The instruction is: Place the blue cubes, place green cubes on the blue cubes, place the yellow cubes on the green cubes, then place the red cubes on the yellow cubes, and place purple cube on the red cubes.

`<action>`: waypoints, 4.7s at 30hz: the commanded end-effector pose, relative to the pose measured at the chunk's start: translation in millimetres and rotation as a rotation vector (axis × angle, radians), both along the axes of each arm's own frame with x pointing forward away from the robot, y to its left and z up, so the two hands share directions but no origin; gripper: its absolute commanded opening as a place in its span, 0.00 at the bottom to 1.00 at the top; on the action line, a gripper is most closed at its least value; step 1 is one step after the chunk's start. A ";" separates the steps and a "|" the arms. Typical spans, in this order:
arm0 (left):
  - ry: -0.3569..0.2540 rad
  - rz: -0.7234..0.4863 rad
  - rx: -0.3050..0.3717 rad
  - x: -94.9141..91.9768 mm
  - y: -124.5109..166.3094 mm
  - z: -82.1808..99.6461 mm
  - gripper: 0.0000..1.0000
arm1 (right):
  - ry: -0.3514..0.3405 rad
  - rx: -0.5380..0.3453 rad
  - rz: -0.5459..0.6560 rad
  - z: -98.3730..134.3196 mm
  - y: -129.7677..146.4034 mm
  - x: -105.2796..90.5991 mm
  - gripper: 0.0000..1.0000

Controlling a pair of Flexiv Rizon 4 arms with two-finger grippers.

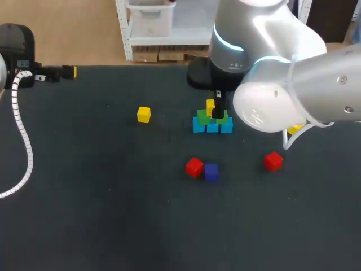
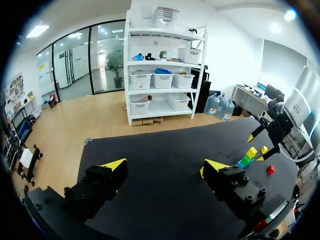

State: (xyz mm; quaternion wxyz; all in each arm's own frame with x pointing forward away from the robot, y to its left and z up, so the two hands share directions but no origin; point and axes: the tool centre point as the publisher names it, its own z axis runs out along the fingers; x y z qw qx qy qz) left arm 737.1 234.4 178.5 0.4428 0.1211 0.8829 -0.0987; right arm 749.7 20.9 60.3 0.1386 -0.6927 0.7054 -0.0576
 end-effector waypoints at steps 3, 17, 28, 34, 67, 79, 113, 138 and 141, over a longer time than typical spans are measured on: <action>0.002 -0.024 -0.015 0.9 3.6 -0.1 1.00 | -0.015 0.017 -0.017 16.8 -20.7 -7.6 1.00; 0.002 -0.024 -0.015 0.9 3.6 -0.1 1.00 | 0.014 0.108 -0.245 24.5 -127.7 -26.8 1.00; 0.002 -0.024 -0.015 0.9 3.6 -0.1 1.00 | 0.053 0.073 -0.439 -0.9 -205.6 -40.4 1.00; 0.002 -0.024 -0.015 0.9 3.6 -0.1 1.00 | 0.097 0.064 -0.513 -20.0 -222.4 -49.0 1.00; 0.002 -0.024 -0.015 0.9 3.6 -0.1 1.00 | 0.200 0.082 -0.519 -60.9 -215.7 -44.9 0.33; 0.002 -0.024 -0.015 0.9 3.6 -0.1 1.00 | 0.208 0.071 -0.509 -65.0 -213.3 -44.6 0.32; 0.002 -0.024 -0.015 0.9 3.6 -0.1 1.00 | 0.161 0.071 0.134 51.4 -91.8 -28.4 0.00; 0.002 -0.024 -0.015 0.9 3.6 -0.1 1.00 | 0.252 0.006 0.257 17.9 -53.3 -19.0 0.00; 0.002 -0.024 -0.015 0.9 3.6 -0.1 1.00 | 0.258 0.001 0.261 15.3 -51.4 -18.3 0.00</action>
